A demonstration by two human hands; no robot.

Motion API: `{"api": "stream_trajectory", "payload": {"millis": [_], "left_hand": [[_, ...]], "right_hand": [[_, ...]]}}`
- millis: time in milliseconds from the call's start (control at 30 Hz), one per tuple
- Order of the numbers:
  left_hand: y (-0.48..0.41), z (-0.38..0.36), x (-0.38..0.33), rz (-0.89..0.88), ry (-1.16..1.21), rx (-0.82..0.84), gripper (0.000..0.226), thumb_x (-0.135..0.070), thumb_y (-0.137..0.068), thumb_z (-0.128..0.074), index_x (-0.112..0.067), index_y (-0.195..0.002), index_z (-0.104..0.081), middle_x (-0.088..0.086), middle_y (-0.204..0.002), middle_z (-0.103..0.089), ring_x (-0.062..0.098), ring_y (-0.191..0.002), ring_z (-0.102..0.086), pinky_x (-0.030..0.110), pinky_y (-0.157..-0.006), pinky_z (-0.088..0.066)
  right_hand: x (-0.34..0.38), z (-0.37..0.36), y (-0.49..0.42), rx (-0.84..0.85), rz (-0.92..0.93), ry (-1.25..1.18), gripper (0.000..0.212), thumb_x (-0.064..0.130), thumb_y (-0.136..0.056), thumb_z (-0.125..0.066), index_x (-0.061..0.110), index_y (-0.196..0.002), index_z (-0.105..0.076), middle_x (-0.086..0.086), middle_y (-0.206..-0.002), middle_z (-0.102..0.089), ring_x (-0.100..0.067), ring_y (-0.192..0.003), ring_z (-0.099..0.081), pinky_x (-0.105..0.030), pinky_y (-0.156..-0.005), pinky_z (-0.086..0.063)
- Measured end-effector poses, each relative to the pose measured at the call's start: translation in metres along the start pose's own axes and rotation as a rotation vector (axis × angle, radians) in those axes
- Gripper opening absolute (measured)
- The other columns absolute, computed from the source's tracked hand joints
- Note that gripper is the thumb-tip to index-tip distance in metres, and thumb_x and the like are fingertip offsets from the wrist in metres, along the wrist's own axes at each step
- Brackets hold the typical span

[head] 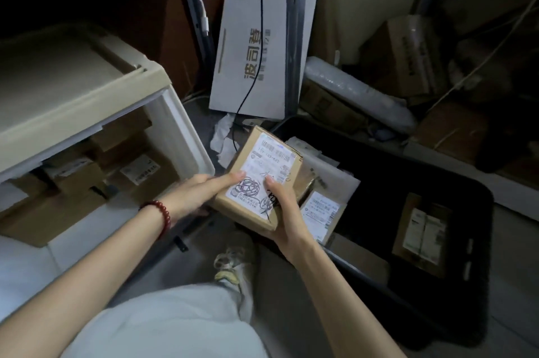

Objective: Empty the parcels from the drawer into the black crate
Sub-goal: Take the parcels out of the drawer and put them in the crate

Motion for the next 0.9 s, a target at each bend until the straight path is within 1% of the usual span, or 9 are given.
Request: {"api": "stream_trajectory", "payload": {"millis": [100,200,300,400,500,667,733,833,900], "left_hand": [[-0.012,-0.021,-0.029,0.016,-0.055,0.083,0.079,-0.075,-0.059,-0.062,-0.022,-0.117,-0.064,-0.006,-0.113,-0.068,0.012,-0.113,-0.057,0.035,-0.091,-0.046],[-0.026,-0.046,-0.058,0.01,-0.106,0.161,0.072,-0.072,-0.06,-0.058,-0.025,-0.114,-0.063,-0.009,-0.106,-0.072,0.011,-0.107,-0.061,0.037,-0.092,-0.048],[-0.047,-0.077,-0.086,-0.058,-0.142,0.128,0.072,-0.067,-0.075,-0.058,-0.031,-0.135,-0.042,-0.006,-0.122,-0.062,0.016,-0.11,-0.059,0.04,-0.092,-0.051],[-0.067,-0.119,-0.109,-0.144,-0.248,0.075,0.074,-0.062,-0.081,-0.058,-0.034,-0.142,-0.029,-0.005,-0.13,-0.053,0.017,-0.112,-0.054,0.035,-0.084,-0.049],[-0.081,-0.161,-0.117,-0.231,-0.215,0.048,0.077,-0.058,-0.082,-0.061,-0.027,-0.145,-0.03,-0.002,-0.136,-0.052,0.016,-0.114,-0.053,0.029,-0.086,-0.043],[-0.104,-0.221,-0.108,-0.241,-0.139,0.102,0.075,-0.053,-0.082,-0.064,-0.021,-0.144,-0.038,0.002,-0.14,-0.05,0.019,-0.126,-0.048,0.029,-0.099,-0.039],[-0.112,-0.239,-0.102,-0.219,-0.153,0.132,0.076,-0.053,-0.081,-0.066,-0.021,-0.144,-0.038,0.003,-0.141,-0.05,0.02,-0.127,-0.047,0.033,-0.104,-0.038],[-0.12,-0.26,-0.094,-0.213,-0.121,0.152,0.082,-0.053,-0.079,-0.068,-0.022,-0.146,-0.033,0.005,-0.141,-0.05,0.022,-0.125,-0.049,0.034,-0.101,-0.041],[-0.125,-0.272,-0.094,-0.228,-0.13,0.143,0.083,-0.055,-0.077,-0.069,-0.026,-0.145,-0.031,0.007,-0.139,-0.05,0.025,-0.123,-0.051,0.041,-0.101,-0.043]], "right_hand": [[0.021,0.024,0.0,-0.065,0.025,-0.046,0.078,0.052,-0.071,-0.071,0.027,-0.139,-0.041,-0.004,-0.122,-0.067,-0.024,-0.11,-0.066,-0.049,-0.092,-0.053],[0.045,0.056,0.001,-0.13,0.058,-0.074,0.074,0.047,-0.076,-0.069,0.026,-0.14,-0.039,-0.005,-0.122,-0.067,-0.024,-0.108,-0.067,-0.051,-0.092,-0.053],[0.064,0.089,0.002,-0.2,0.089,-0.071,0.068,0.043,-0.083,-0.068,0.024,-0.141,-0.039,-0.006,-0.122,-0.067,-0.025,-0.109,-0.066,-0.053,-0.092,-0.052],[0.082,0.122,0.003,-0.31,0.131,-0.102,0.061,0.036,-0.086,-0.068,0.018,-0.137,-0.04,-0.009,-0.123,-0.066,-0.026,-0.109,-0.066,-0.055,-0.095,-0.05],[0.098,0.159,0.006,-0.425,0.19,-0.081,0.056,0.029,-0.088,-0.067,0.009,-0.133,-0.041,-0.012,-0.125,-0.064,-0.025,-0.108,-0.066,-0.052,-0.096,-0.05],[0.102,0.222,0.014,-0.62,0.187,0.18,0.062,0.042,-0.084,-0.07,0.017,-0.136,-0.046,-0.003,-0.124,-0.064,-0.017,-0.105,-0.066,-0.043,-0.097,-0.052],[0.102,0.241,0.019,-0.661,0.181,0.249,0.062,0.041,-0.083,-0.071,0.018,-0.136,-0.049,-0.003,-0.124,-0.065,-0.016,-0.105,-0.066,-0.04,-0.095,-0.053],[0.099,0.265,0.024,-0.691,0.138,0.321,0.061,0.044,-0.081,-0.072,0.019,-0.133,-0.052,-0.002,-0.122,-0.066,-0.017,-0.103,-0.066,-0.04,-0.093,-0.054],[0.098,0.277,0.029,-0.713,0.116,0.338,0.055,0.047,-0.081,-0.071,0.02,-0.126,-0.055,-0.001,-0.12,-0.066,-0.016,-0.102,-0.066,-0.039,-0.092,-0.054]]}}
Point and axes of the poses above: each hand's wrist, its own y-axis away from the middle knuckle, its own z-axis out of the back of the hand, x = y × z, the point moved 6 cm from there along -y, towards the middle knuckle
